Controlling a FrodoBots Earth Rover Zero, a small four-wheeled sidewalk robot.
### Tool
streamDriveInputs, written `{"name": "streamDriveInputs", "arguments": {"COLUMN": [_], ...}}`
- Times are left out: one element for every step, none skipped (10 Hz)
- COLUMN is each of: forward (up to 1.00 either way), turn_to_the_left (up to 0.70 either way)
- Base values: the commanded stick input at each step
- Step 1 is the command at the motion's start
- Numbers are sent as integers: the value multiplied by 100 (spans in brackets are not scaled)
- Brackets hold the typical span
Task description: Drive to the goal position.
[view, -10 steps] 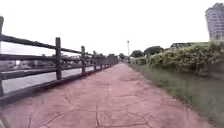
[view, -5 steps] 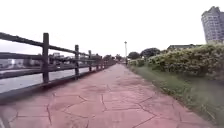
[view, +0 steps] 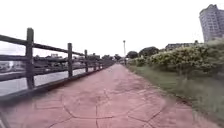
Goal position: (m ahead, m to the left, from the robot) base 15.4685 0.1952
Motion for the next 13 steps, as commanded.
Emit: {"name": "streamDriveInputs", "arguments": {"forward": [100,100,100,100,100,100,100,100,100,100,100,100,100], "turn_to_the_left": [0,0,0,0,0,0,0,0,0,0,0,0,0]}}
